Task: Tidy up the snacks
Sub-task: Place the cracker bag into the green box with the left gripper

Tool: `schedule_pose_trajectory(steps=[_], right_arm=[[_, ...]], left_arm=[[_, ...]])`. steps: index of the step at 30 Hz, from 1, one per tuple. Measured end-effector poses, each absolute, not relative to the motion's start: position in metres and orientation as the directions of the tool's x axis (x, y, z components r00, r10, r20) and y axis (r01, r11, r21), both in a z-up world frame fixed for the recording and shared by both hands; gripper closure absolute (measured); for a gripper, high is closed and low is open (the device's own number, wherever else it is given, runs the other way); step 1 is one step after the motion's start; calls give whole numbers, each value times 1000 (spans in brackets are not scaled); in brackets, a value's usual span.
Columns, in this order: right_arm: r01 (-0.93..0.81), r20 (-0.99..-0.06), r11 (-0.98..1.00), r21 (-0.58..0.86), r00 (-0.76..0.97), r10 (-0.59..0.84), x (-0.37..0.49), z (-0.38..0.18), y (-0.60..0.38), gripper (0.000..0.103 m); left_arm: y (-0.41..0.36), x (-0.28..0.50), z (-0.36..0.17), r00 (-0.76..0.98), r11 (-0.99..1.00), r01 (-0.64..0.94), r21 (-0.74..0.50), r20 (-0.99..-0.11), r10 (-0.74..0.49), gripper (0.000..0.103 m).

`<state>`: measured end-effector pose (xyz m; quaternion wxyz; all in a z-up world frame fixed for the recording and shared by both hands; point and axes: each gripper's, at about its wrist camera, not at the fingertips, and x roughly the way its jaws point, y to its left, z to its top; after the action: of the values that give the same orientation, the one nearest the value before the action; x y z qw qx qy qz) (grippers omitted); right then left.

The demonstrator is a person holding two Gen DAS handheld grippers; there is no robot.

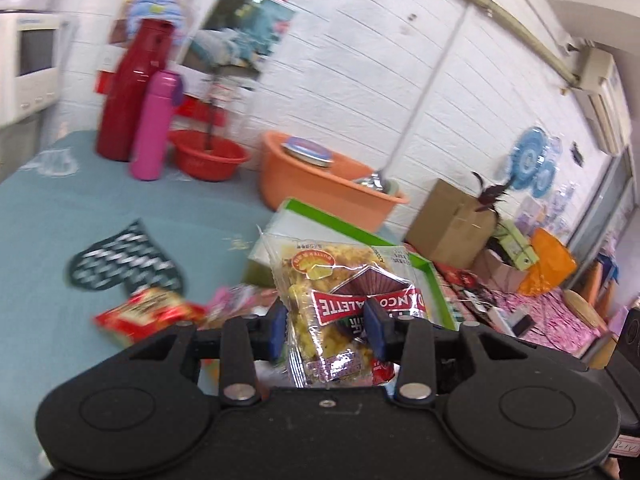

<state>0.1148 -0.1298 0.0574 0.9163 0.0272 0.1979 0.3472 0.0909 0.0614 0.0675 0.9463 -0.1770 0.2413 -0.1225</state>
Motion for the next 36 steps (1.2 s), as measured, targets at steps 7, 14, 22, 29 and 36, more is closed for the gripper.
schedule_pose_trajectory(steps=[7, 14, 22, 29, 36], right_arm=[[-467, -352, 857, 220, 781, 516, 162, 53, -173, 48], [-354, -392, 900, 256, 813, 431, 205, 37, -191, 48], [-301, -460, 913, 274, 793, 399, 241, 9, -190, 42], [-303, -409, 930, 206, 837, 363, 225, 20, -192, 0], [-310, -320, 927, 211, 874, 366, 172, 46, -210, 0]], left_arm=[[12, 178, 64, 781, 887, 264, -378, -456, -426, 42], [-5, 240, 47, 723, 861, 297, -412, -492, -485, 42], [-9, 273, 18, 696, 882, 265, -390, -555, -454, 17], [8, 247, 33, 743, 873, 216, -437, -507, -437, 0], [15, 180, 51, 763, 910, 185, -370, -530, -371, 0]])
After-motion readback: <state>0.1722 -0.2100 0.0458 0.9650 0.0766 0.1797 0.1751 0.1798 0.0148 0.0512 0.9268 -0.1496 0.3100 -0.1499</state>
